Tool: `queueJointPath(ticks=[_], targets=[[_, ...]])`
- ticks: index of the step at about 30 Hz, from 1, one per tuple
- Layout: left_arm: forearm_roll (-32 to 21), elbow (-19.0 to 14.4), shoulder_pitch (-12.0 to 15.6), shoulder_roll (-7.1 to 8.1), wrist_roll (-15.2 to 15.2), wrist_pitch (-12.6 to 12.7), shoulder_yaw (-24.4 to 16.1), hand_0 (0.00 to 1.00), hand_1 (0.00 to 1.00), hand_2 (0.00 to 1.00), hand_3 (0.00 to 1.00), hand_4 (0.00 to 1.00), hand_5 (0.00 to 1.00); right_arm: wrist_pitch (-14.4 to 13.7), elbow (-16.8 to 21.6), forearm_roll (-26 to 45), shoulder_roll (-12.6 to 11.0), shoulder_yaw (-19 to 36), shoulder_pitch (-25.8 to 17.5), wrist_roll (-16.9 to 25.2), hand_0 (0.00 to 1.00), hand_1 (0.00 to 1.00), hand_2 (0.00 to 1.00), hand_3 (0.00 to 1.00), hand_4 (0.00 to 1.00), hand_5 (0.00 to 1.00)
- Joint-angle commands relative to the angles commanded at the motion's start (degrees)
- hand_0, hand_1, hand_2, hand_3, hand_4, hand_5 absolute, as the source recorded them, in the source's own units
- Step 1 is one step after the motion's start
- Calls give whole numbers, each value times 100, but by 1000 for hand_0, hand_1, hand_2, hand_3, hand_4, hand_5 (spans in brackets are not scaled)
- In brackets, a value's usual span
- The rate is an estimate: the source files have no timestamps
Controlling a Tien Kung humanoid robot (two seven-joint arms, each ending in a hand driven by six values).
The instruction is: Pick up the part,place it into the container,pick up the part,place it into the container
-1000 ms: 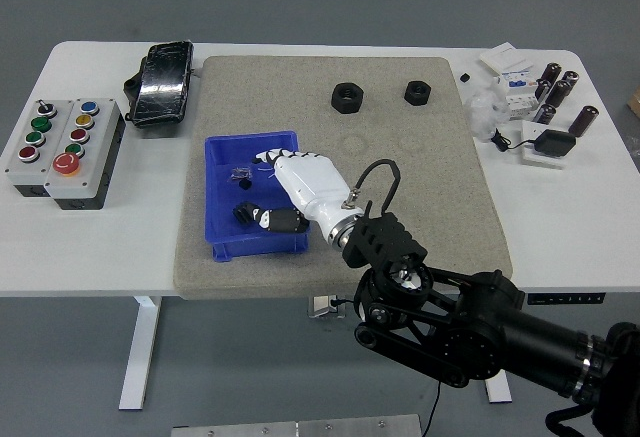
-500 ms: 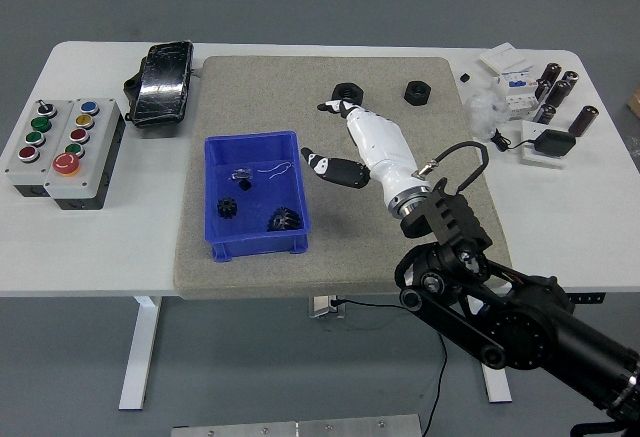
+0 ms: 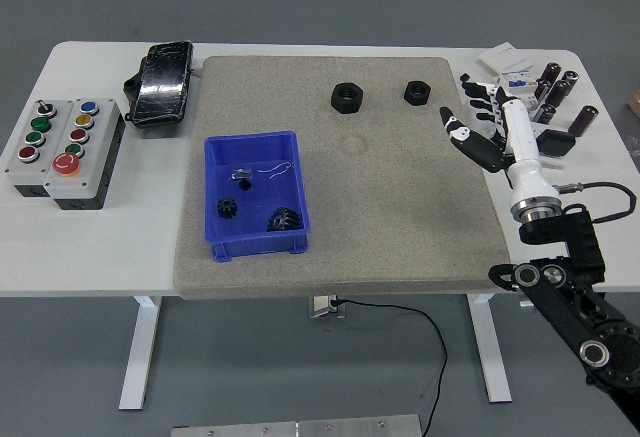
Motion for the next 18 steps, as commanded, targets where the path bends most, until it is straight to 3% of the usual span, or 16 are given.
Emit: queueJointPath(ticks=[8,18], targets=[[-250,0,213,150,-15,56,68,664,630,553,605,702,396,123,2,1183,53,616,-429,873,693,727,738,698,765,374],[-294,0,159,256,-70,48,90,664,630,552,604,700,386,109,-2,1611,59,828,-390,1024,691,726,737,696,770,379]])
